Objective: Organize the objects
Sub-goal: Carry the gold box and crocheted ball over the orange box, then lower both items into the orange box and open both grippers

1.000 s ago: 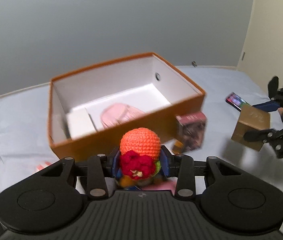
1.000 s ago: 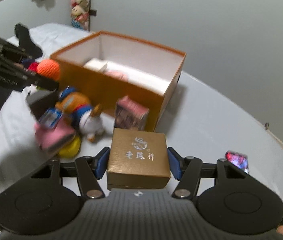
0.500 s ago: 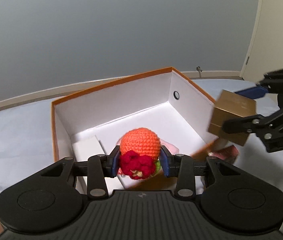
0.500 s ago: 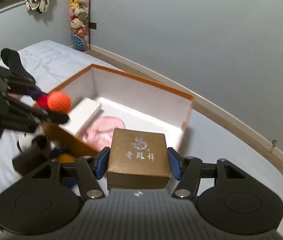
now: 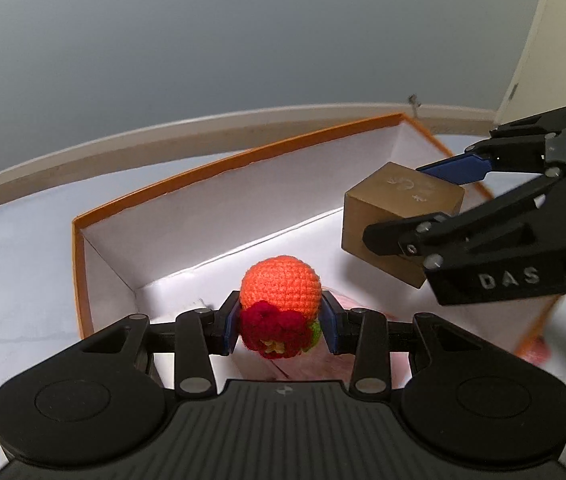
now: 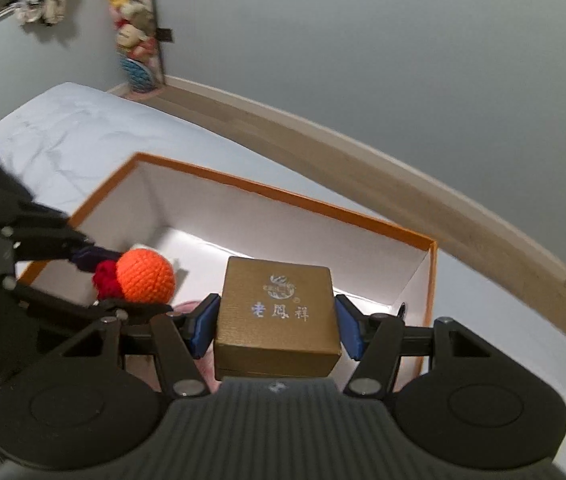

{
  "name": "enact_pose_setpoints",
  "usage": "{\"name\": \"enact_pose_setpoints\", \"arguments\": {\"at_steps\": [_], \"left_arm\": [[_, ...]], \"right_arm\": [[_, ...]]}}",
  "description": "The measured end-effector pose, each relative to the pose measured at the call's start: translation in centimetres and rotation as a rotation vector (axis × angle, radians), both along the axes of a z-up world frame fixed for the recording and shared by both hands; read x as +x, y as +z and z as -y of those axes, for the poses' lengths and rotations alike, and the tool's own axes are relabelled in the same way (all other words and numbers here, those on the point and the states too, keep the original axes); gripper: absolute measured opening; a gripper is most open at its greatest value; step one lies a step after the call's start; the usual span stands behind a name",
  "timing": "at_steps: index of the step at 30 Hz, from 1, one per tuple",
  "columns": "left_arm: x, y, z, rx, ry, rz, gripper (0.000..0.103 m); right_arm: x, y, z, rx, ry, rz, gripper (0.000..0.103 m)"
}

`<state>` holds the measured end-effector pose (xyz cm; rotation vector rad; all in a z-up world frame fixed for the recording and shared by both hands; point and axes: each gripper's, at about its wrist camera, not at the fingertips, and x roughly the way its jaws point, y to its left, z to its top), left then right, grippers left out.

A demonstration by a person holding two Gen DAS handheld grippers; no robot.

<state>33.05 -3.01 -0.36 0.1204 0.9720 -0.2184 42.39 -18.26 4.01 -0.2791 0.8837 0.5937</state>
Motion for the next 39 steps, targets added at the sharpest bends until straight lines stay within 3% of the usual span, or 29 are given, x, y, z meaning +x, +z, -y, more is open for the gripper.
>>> {"name": "enact_pose_setpoints", "arguments": {"at_steps": [11, 17, 19, 27, 29, 31, 32, 36, 39], "left_arm": [[4.4, -4.0, -0.1, 0.086, 0.025, -0.083, 0.045], [4.6, -5.1, -0.4, 0.093, 0.039, -0.091, 0.045], [4.5, -5.4, -0.5, 0.095, 0.04, -0.09, 0.045], [4.1, -6.2, -0.8, 0.081, 0.064, -0.105, 0.046], [4.1, -6.3, -1.2, 0.07, 0.087, -0.111, 0.049], [4.0, -6.5, -1.4, 0.072, 0.102, -0.119, 0.057], [3.9, -6.6, -1.4, 0.081, 0.112, -0.119, 0.059], [3.3, -6.8, -1.7, 0.088, 0.132, -0.121, 0.069], [2.8, -6.9, -1.9, 0.075, 0.143, -0.12, 0.07]], "right_arm": [[6.1, -4.7, -0.6, 0.071, -0.226, -0.191, 0.062], [6.6, -6.7, -1.7, 0.083, -0.313, -0.174, 0.062], [6.9, -7.1, -1.8, 0.097, -0.342, -0.214, 0.061], [7.3, -7.1, -3.3, 0.089, -0.361, -0.182, 0.062], [7.4, -7.2, -3.5, 0.121, -0.355, -0.217, 0.065], [7.7, -7.7, -3.4, 0.17, -0.351, -0.31, 0.066], [7.7, -7.9, -3.4, 0.19, -0.353, -0.339, 0.071], [7.3, -7.8, -3.5, 0.191, -0.335, -0.33, 0.074], [7.4, -7.8, -3.0, 0.203, -0.335, -0.336, 0.073]]}}
